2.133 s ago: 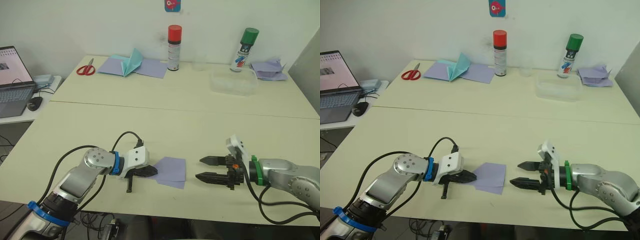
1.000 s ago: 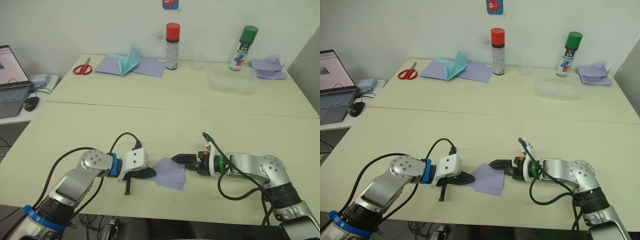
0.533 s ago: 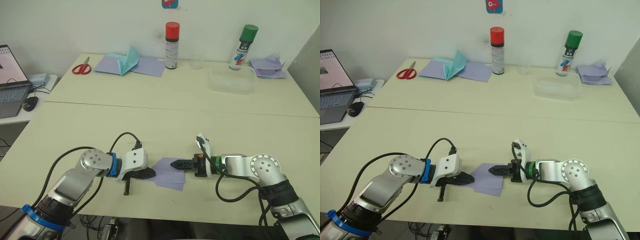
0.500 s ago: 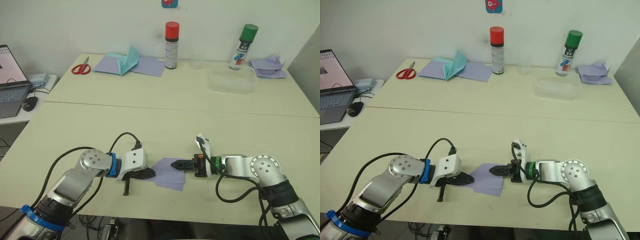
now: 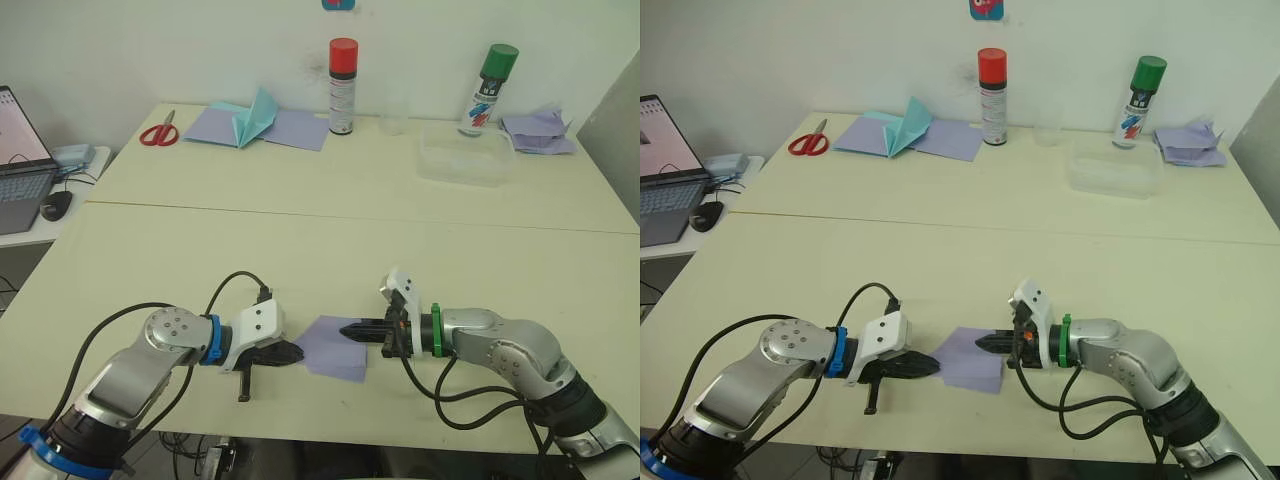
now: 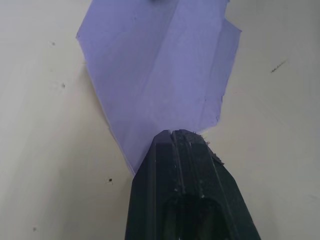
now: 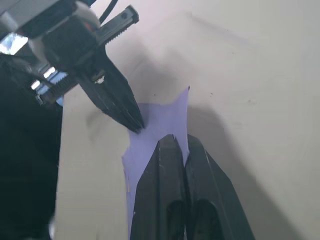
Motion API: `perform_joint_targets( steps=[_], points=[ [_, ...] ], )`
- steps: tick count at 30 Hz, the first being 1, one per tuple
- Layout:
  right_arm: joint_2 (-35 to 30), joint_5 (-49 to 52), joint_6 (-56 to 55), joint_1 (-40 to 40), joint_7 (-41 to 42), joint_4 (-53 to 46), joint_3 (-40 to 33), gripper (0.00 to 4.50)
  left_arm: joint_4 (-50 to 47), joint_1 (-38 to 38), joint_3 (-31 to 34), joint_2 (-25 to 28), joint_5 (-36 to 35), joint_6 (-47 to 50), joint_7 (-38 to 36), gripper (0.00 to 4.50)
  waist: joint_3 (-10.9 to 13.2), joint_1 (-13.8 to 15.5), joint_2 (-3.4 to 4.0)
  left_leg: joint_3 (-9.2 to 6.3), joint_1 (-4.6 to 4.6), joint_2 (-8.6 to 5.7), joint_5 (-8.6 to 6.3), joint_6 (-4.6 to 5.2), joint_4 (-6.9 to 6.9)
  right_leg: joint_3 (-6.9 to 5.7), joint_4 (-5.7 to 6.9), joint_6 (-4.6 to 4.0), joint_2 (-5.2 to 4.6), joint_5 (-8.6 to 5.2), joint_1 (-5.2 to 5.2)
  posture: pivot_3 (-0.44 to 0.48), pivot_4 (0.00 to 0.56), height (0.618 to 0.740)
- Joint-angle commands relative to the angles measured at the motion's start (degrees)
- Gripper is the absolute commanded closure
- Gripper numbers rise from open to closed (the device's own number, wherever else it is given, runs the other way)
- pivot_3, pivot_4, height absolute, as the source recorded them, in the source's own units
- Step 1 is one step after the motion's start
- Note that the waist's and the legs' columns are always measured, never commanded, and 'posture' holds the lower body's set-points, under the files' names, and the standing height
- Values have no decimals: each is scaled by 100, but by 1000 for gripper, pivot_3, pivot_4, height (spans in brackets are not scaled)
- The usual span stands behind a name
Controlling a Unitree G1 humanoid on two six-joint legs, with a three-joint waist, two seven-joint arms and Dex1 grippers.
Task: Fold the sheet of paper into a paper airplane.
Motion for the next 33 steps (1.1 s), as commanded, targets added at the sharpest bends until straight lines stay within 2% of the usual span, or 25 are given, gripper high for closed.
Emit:
perform_joint_targets(
  steps=[1,5,10,15,18,21,26,33],
  points=[
    [-144,-1003,-1163,-18,886,91,396,4444,235,317,-313,161,242,378,66,4500,0,1,0,0,0,0,0,0,2,0,0,0,0,0,1,0,150,740],
    [-221,-2089,-2714,-19,1732,549,746,4444,221,315,-297,154,205,435,116,4500,0,1,0,1,1,-1,0,0,9,1,1,0,1,0,4,0,150,740],
    [-63,-3108,-3914,-124,2018,1289,946,4444,217,350,-240,153,173,398,173,4500,0,7,0,0,3,-2,1,-2,12,2,4,-3,2,2,7,0,150,740],
    [133,-3486,-4220,-214,2174,1630,911,4444,84,349,235,185,-376,543,41,4500,0,4,-1,2,23,1,3,-4,13,3,8,-23,2,13,22,0,150,740],
    [130,-3605,-4291,-181,2281,1685,869,4444,-80,114,750,211,-1060,913,-152,4500,4,8,-4,-2,30,5,5,-9,13,-1,17,-24,7,13,25,0,150,740],
    [134,-3655,-4340,-155,2364,1725,814,4444,-136,-224,960,70,-1485,1201,-161,4500,11,45,-10,-8,29,3,12,-19,16,-5,18,-23,8,13,27,0,150,740],
    [153,-3739,-4412,-140,2451,1789,750,4444,-80,-637,403,-438,-1225,1153,180,4500,10,61,-16,-1,29,-7,14,-23,23,7,14,-26,4,15,35,0,150,740],
    [112,-3739,-4350,-111,2495,1681,640,4444,516,-580,-712,-358,88,488,393,4500,7,81,-14,-8,29,-3,15,-26,21,4,19,-31,9,18,31,0,150,740]
  ],
)
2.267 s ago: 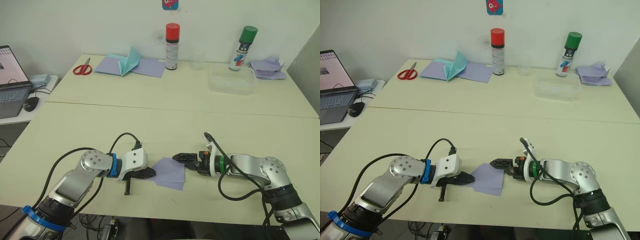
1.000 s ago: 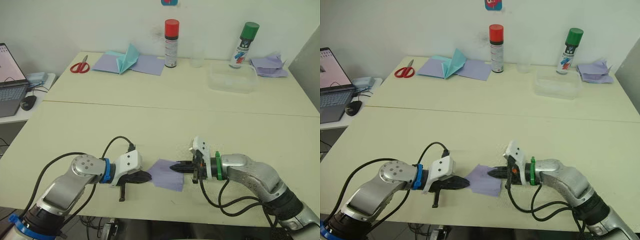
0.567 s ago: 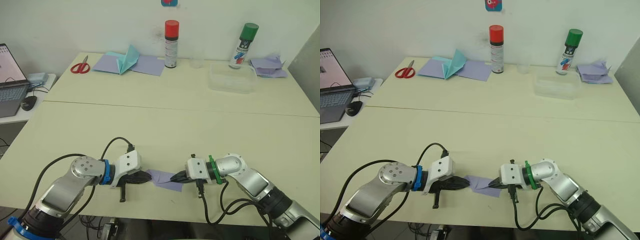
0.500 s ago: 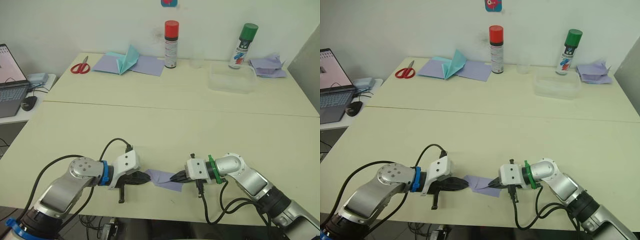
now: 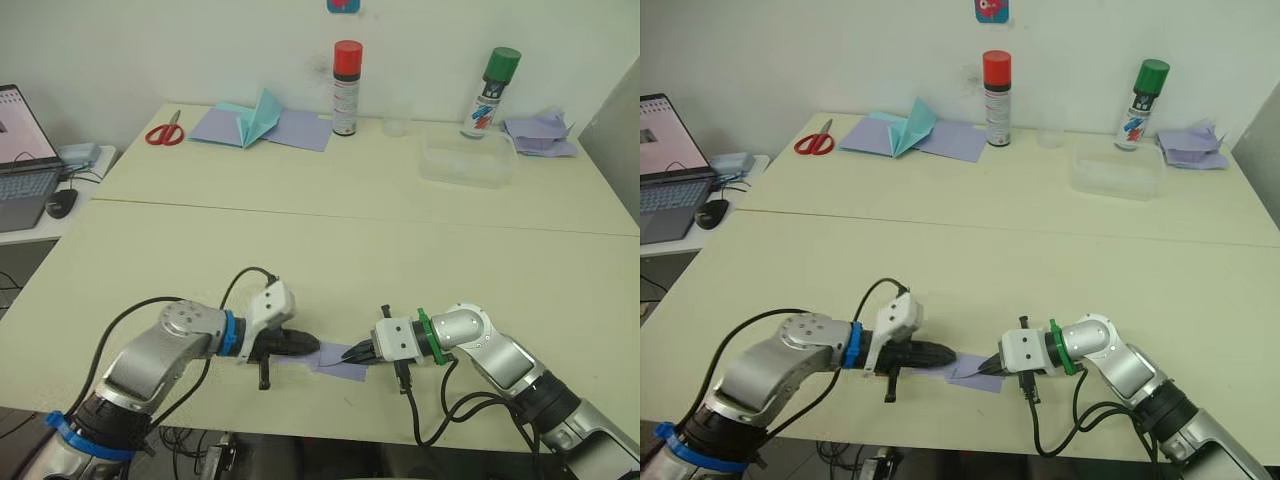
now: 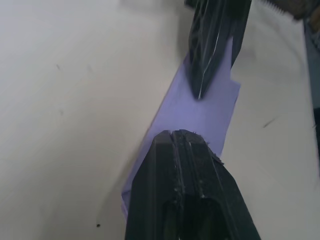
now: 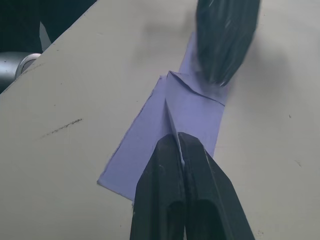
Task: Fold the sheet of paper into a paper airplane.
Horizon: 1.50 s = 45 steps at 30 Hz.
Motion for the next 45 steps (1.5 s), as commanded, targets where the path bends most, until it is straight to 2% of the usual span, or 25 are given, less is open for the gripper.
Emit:
perform_joint_targets(
  steps=[1,4,7,10,14,17,22,23,30,38,42,45],
  points=[
    [-118,-118,149,88,111,-56,-85,4444,366,31,-517,156,821,-337,178,4500,-4,24,5,0,2,-2,0,0,1,1,-1,0,-1,0,6,0,150,740],
    [-483,460,881,215,760,-625,-148,3849,617,-9,-739,181,1175,-553,227,4500,-9,92,16,6,20,-10,0,0,3,6,-8,-1,-8,0,31,0,150,740],
    [-903,776,1283,266,1178,-1145,-294,2806,643,1,-798,130,1159,-590,211,4500,-10,102,15,6,69,-12,-1,1,0,4,-23,-1,-16,-1,88,0,150,740],
    [-1127,1475,2150,168,1325,-1530,-700,1750,657,31,-830,121,1172,-638,218,4500,-15,98,25,4,75,-9,-1,1,1,2,-19,-1,-17,-2,90,0,150,740],
    [-649,2128,3078,-252,746,-1516,-1305,1750,646,99,-806,139,1169,-684,219,4500,-25,85,31,3,89,-6,0,1,1,5,-17,21,-15,-14,100,0,150,740],
    [-84,1815,3141,-355,82,-1194,-1301,2393,593,148,-795,147,1140,-677,214,4500,-44,92,27,1,89,-6,0,1,0,4,-17,21,-13,-14,100,0,150,740],
    [301,1199,3019,-77,-326,-874,-768,4231,585,94,-785,129,1131,-615,247,4500,-48,95,26,0,69,-10,-1,0,-2,0,-19,11,-14,-8,86,0,150,740],
    [306,1159,3014,-27,-305,-868,-719,4456,579,85,-781,127,1132,-601,257,4500,-47,95,28,0,68,-10,-1,0,-2,0,-20,10,-14,-7,86,0,150,740],
    [240,586,2782,220,-462,-674,-478,4456,471,159,-759,163,1114,-487,321,4500,-48,94,30,1,73,-9,0,1,1,2,-19,24,-14,-15,88,0,150,740],
    [-777,288,2677,465,-141,-664,-665,4456,440,180,-751,132,1101,-461,434,4500,-74,97,30,2,75,-11,-1,0,-1,3,-24,26,-15,-17,92,0,150,740],
    [-1032,813,2951,717,-82,-1180,-1146,4456,432,181,-732,136,1076,-453,445,4500,-89,99,26,1,79,-9,-1,0,-2,4,-23,26,-14,-17,95,0,150,740],
    [-550,1702,3320,762,-283,-1674,-1702,4456,443,200,-716,144,1068,-520,440,4500,-89,96,23,1,77,-8,-1,0,-2,4,-24,26,-14,-18,96,0,150,740]
  ],
)
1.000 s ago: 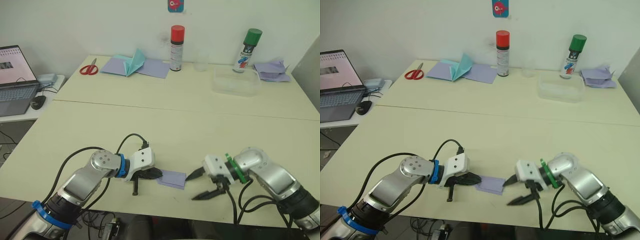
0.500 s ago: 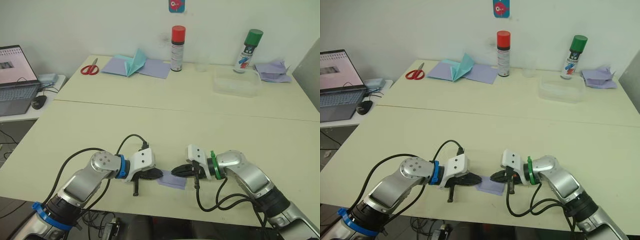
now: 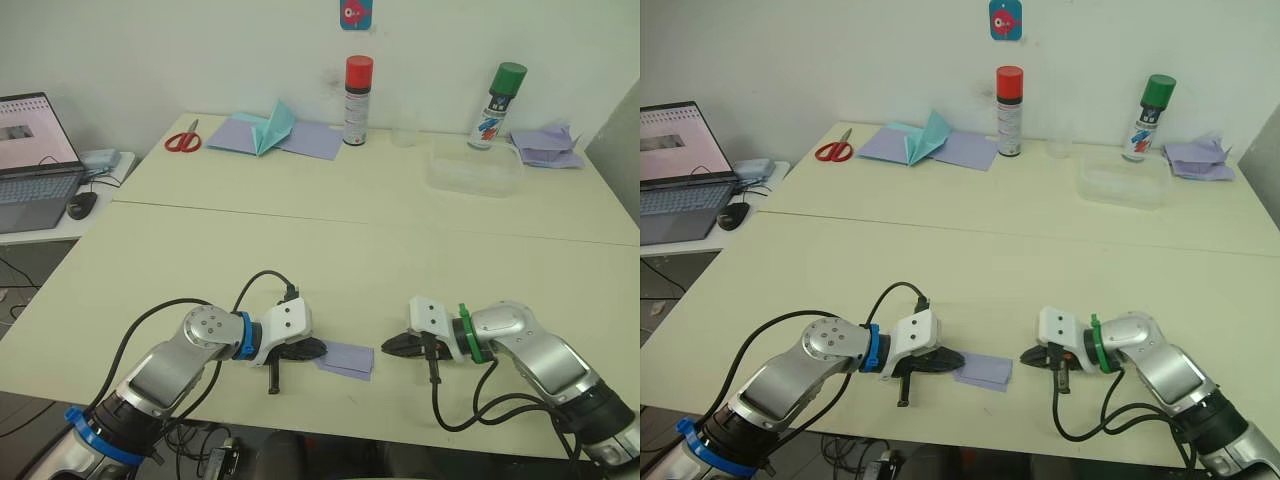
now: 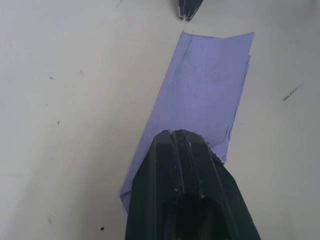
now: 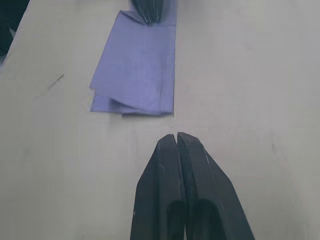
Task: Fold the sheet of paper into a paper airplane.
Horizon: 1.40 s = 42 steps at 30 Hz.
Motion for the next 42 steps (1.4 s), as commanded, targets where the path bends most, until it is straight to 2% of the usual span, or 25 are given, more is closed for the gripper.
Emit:
perform_joint_targets(
  steps=[1,6,9,13,19,22,27,33,38,42],
  points=[
    [439,839,245,-28,-105,-617,-523,4456,410,198,-153,124,363,264,82,4500,3,-14,7,0,0,2,0,0,0,0,0,0,0,0,-1,0,150,740],
    [842,380,-50,-37,-252,-600,-13,4456,407,149,-156,77,345,251,48,4500,1,-9,13,-2,-1,1,0,0,0,0,1,1,2,0,-4,0,150,740],
    [882,-256,-96,-169,-390,-157,560,4456,411,88,-178,59,358,276,33,4500,1,-7,11,1,-4,-1,0,0,0,2,-5,1,1,-1,-6,0,150,740],
    [881,-621,-364,-268,-327,276,851,4456,293,45,-87,74,239,369,0,4500,1,-5,13,3,-6,-1,0,0,-1,3,-4,-1,1,-1,-9,0,150,740],
    [854,-792,-595,-329,-228,563,895,4456,117,-333,595,-375,-783,621,-251,4500,13,-6,-1,0,-9,2,0,0,0,-1,0,-1,3,-1,-14,0,150,740],
    [839,-818,-696,-312,-185,685,862,4456,138,-551,441,-644,-680,569,-195,4500,19,-3,-13,-4,-19,1,0,0,1,-5,0,-1,5,-1,-18,0,150,740],
    [804,-844,-752,-266,-185,778,831,4456,646,-676,-69,-834,-56,278,-124,4500,19,-13,-13,-1,-19,-2,0,0,0,0,-2,-1,6,-1,-18,0,150,740],
    [731,-831,-731,-158,-200,673,800,4456,746,-265,-142,-273,342,-85,-293,4500,18,-12,-14,-2,-17,1,0,0,-1,0,-2,-1,5,-1,-16,0,150,740],
    [724,-831,-714,-110,-208,625,785,4456,607,304,262,340,251,-374,-394,4500,14,-15,-9,-2,-10,5,-1,-1,-7,-1,-2,-3,4,-2,-14,0,150,740],
    [738,-822,-728,-166,-178,684,778,4456,815,565,618,606,325,-417,-245,4500,11,-10,-6,-2,-2,5,-1,-2,-8,-3,-2,-13,0,-8,-10,0,150,740]
  ],
)
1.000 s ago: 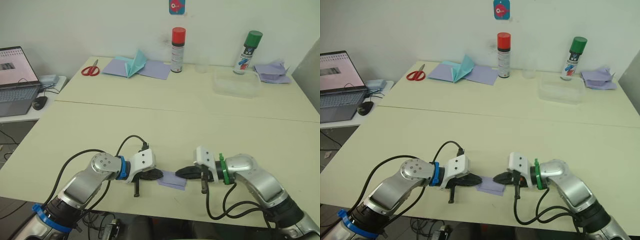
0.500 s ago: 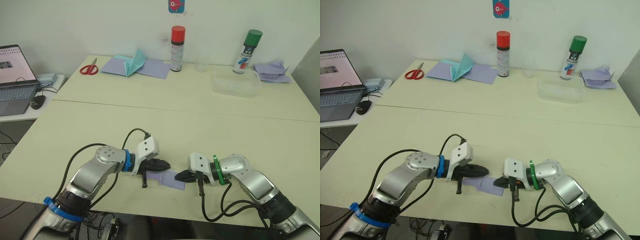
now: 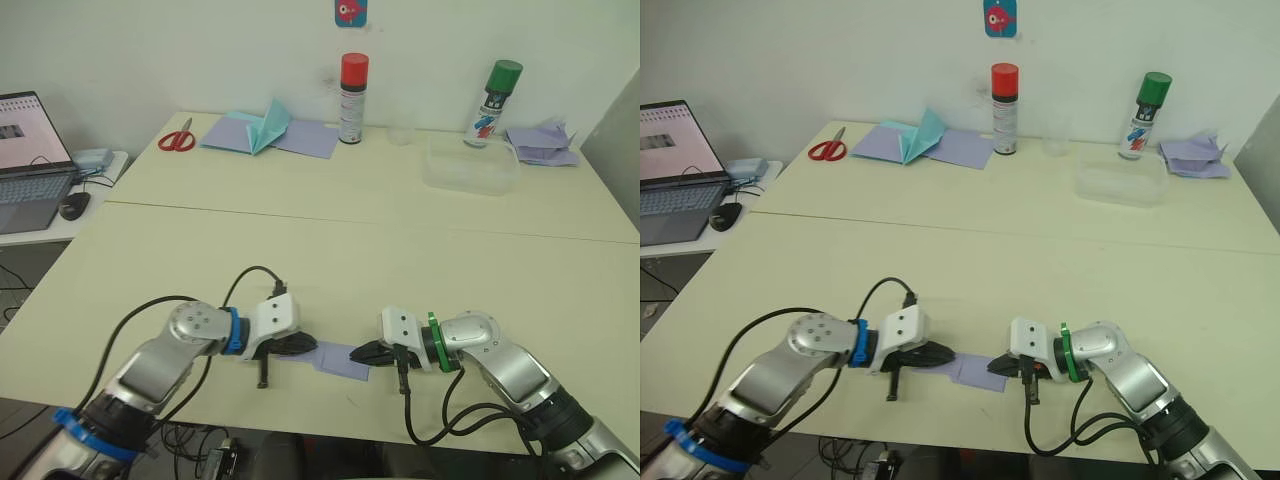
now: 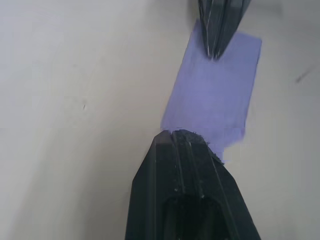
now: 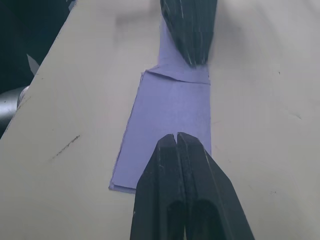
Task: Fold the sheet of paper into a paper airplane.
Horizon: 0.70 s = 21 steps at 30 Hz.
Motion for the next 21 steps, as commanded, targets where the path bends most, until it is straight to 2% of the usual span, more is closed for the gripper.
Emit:
perform_joint_targets(
  steps=[1,3,6,10,12,14,18,21],
  points=[
    [-146,-242,158,70,-17,253,37,4456,555,279,89,241,370,177,178,4500,-1,2,2,0,1,-1,0,0,0,0,0,-3,-1,-1,0,0,150,740],
    [-131,-239,145,41,3,276,48,4456,497,295,392,177,148,151,222,4500,-2,4,3,0,4,-1,0,0,1,-1,0,-5,-2,-3,1,0,150,740],
    [-103,-206,69,-2,54,307,40,4456,9,231,854,-158,-549,159,171,4500,4,3,3,2,0,0,0,0,1,-1,1,-8,-3,-5,-1,0,150,740],
    [-11,-11,118,-12,131,218,-83,4456,-583,224,1048,-385,-1270,591,7,4500,16,4,-17,-4,-22,0,0,0,2,-11,2,-8,-3,-4,-15,0,150,740],
    [2,4,109,-21,159,213,-106,4456,-735,226,1009,-406,-1381,687,-54,4500,17,3,-16,-3,-23,0,0,0,1,-10,2,-7,-3,-4,-16,0,150,740],
    [2,-15,72,-31,178,233,-111,4456,-769,203,923,-411,-1372,747,-55,4500,21,-3,-13,-3,-22,-1,0,-1,1,-10,3,-7,-2,-4,-17,0,150,740],
    [106,154,96,-49,93,7,-324,4456,12,72,-108,-365,41,36,83,4500,27,5,-8,-2,-19,-4,0,-1,1,-7,3,-7,-1,-4,-16,0,150,740],
    [96,328,161,-36,84,-244,-508,4456,407,-23,-371,-516,334,-147,102,4500,35,18,-12,0,-21,-4,0,-1,2,-5,2,-8,-2,-4,-17,0,150,740]
  ],
)
